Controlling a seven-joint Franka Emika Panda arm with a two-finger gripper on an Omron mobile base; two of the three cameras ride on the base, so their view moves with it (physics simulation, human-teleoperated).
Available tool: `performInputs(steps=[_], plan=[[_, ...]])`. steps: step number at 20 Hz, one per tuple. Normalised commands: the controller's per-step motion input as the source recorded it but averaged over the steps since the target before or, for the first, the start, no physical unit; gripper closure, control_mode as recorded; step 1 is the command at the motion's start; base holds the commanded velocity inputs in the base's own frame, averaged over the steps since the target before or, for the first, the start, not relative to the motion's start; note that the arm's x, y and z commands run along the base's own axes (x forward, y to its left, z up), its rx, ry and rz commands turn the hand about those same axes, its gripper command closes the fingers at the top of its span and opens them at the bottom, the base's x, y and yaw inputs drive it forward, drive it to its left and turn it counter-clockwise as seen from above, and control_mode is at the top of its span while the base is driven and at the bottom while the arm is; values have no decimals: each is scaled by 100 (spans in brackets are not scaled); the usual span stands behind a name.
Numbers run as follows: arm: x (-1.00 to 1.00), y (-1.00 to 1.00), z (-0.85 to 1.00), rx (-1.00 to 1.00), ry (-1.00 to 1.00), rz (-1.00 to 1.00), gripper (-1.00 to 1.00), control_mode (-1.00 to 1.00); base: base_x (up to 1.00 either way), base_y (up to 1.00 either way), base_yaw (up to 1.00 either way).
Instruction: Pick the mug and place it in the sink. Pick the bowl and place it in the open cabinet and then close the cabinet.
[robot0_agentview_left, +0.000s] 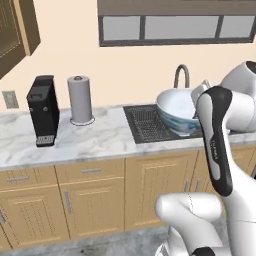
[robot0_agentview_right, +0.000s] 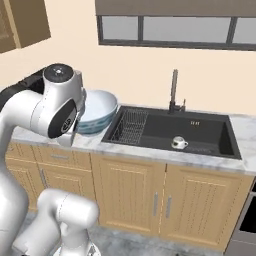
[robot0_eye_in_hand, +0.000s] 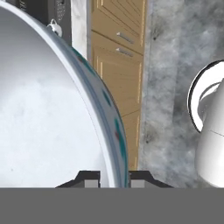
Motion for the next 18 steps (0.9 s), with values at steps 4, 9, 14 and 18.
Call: performInputs(steps=[4,9,14,18], plan=[[0,0,0,0,0,0,100,100,-35,100,0],[0,0,0,0,0,0,100,100,-18,100,-1],[0,0,0,0,0,0,100,100,32,100,-7],[0,0,0,0,0,0,100,100,100,100,-11]])
